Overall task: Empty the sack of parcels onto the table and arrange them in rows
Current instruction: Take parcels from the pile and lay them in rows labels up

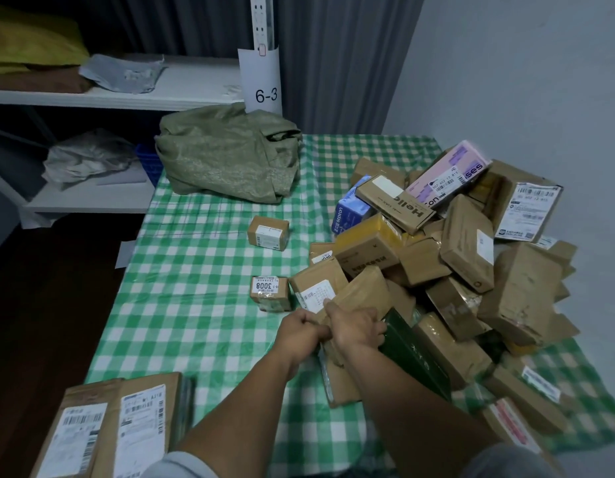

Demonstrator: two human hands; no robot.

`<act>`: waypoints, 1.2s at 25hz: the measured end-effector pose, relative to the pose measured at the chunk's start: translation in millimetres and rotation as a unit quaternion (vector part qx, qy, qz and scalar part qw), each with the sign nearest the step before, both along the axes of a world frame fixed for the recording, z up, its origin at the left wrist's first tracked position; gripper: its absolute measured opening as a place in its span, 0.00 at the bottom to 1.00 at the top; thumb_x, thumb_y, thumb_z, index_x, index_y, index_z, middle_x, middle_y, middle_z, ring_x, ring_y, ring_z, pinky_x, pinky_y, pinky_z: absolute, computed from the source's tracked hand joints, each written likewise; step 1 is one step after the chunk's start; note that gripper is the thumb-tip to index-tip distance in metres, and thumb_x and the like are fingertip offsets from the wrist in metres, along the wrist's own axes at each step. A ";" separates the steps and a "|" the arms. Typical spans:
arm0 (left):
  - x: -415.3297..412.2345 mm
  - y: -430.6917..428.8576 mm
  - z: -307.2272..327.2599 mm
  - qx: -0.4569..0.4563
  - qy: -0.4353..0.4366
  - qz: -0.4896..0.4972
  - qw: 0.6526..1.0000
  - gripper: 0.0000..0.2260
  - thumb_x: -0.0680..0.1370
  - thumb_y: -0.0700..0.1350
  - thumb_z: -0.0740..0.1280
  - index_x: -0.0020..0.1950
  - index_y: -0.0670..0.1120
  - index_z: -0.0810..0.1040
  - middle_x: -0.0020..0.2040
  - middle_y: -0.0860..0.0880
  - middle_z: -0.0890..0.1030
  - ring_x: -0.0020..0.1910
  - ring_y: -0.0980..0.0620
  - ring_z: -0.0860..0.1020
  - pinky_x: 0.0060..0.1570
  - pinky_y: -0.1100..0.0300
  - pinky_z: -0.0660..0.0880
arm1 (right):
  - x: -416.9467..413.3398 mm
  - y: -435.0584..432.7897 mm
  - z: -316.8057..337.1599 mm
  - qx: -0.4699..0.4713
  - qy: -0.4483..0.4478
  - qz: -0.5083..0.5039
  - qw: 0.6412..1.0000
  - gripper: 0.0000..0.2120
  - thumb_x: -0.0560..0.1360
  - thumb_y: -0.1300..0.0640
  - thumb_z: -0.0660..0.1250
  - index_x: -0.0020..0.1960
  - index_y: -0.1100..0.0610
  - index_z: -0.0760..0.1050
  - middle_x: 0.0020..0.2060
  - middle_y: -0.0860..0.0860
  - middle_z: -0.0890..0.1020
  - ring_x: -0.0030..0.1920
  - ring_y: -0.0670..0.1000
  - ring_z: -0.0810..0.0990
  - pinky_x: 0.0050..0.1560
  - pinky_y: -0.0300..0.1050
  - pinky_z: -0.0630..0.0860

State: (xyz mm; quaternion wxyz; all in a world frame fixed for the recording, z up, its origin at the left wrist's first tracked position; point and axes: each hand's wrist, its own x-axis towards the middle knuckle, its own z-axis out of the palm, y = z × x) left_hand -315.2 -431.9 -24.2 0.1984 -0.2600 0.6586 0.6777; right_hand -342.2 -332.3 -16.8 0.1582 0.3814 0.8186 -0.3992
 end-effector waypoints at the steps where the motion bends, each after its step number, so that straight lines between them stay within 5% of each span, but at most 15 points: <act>1: 1.9 -0.2 3.9 0.005 0.014 -0.004 1.000 0.12 0.66 0.31 0.72 0.42 0.43 0.74 0.33 0.47 0.77 0.31 0.50 0.76 0.35 0.58 0.75 | -0.2 1.0 2.8 -0.001 0.007 -0.001 1.000 0.49 0.70 0.34 0.73 0.78 0.61 0.57 0.74 0.62 0.62 0.72 0.64 0.63 0.67 0.56 0.68; 9: 16.4 3.9 26.8 -0.034 0.104 -0.079 0.991 0.18 0.64 0.26 0.72 0.45 0.43 0.73 0.36 0.45 0.74 0.33 0.51 0.72 0.36 0.56 0.71 | -3.3 -1.5 26.7 -0.042 0.086 -0.018 0.995 0.34 0.71 0.48 0.71 0.71 0.60 0.62 0.68 0.62 0.71 0.64 0.66 0.74 0.61 0.56 0.75; 13: 22.8 5.8 29.2 -0.029 0.104 -0.096 0.990 0.19 0.65 0.24 0.74 0.48 0.42 0.77 0.37 0.51 0.80 0.34 0.60 0.77 0.37 0.64 0.75 | -1.4 0.9 32.3 -0.037 0.092 -0.070 0.993 0.24 0.78 0.56 0.64 0.71 0.61 0.64 0.69 0.63 0.71 0.64 0.67 0.74 0.62 0.58 0.75; 16: 27.5 0.7 29.3 -0.037 0.082 -0.061 0.994 0.18 0.67 0.24 0.72 0.53 0.39 0.78 0.43 0.50 0.81 0.39 0.57 0.79 0.36 0.66 0.76 | 4.4 5.8 33.1 -0.041 0.094 -0.089 0.991 0.21 0.80 0.59 0.62 0.71 0.62 0.64 0.69 0.63 0.72 0.64 0.67 0.76 0.61 0.59 0.77; 19: 28.5 -12.6 32.3 -0.034 0.055 -0.003 0.998 0.13 0.72 0.28 0.70 0.54 0.40 0.77 0.44 0.48 0.80 0.41 0.54 0.78 0.33 0.66 0.73 | 14.4 7.6 35.6 -0.082 0.128 -0.119 0.981 0.15 0.81 0.59 0.59 0.67 0.62 0.67 0.64 0.62 0.77 0.57 0.65 0.79 0.53 0.54 0.78; 24: 38.1 -39.6 29.3 -0.051 0.047 0.017 0.997 0.08 0.77 0.35 0.67 0.41 0.47 0.75 0.46 0.45 0.81 0.42 0.50 0.77 0.43 0.55 0.76 | 43.0 -14.3 43.8 -0.143 0.161 -0.115 0.970 0.10 0.81 0.64 0.57 0.59 0.62 0.74 0.51 0.59 0.83 0.39 0.56 0.79 0.36 0.42 0.72; 27: 57.8 -71.8 22.0 -0.042 0.021 0.027 0.999 0.05 0.74 0.37 0.68 0.48 0.43 0.77 0.49 0.45 0.83 0.44 0.47 0.78 0.46 0.53 0.77 | 62.2 -39.6 38.1 -0.197 0.163 -0.069 0.964 0.11 0.80 0.64 0.57 0.59 0.61 0.75 0.46 0.56 0.83 0.39 0.53 0.81 0.32 0.42 0.76; 30: 85.2 -107.9 7.9 -0.018 -0.014 0.049 0.999 0.16 0.74 0.35 0.68 0.61 0.44 0.76 0.56 0.43 0.83 0.45 0.48 0.79 0.42 0.56 0.77 | 84.8 -74.1 13.7 -0.216 0.148 -0.039 0.964 0.08 0.78 0.62 0.59 0.53 0.59 0.76 0.44 0.56 0.83 0.38 0.54 0.80 0.34 0.42 0.75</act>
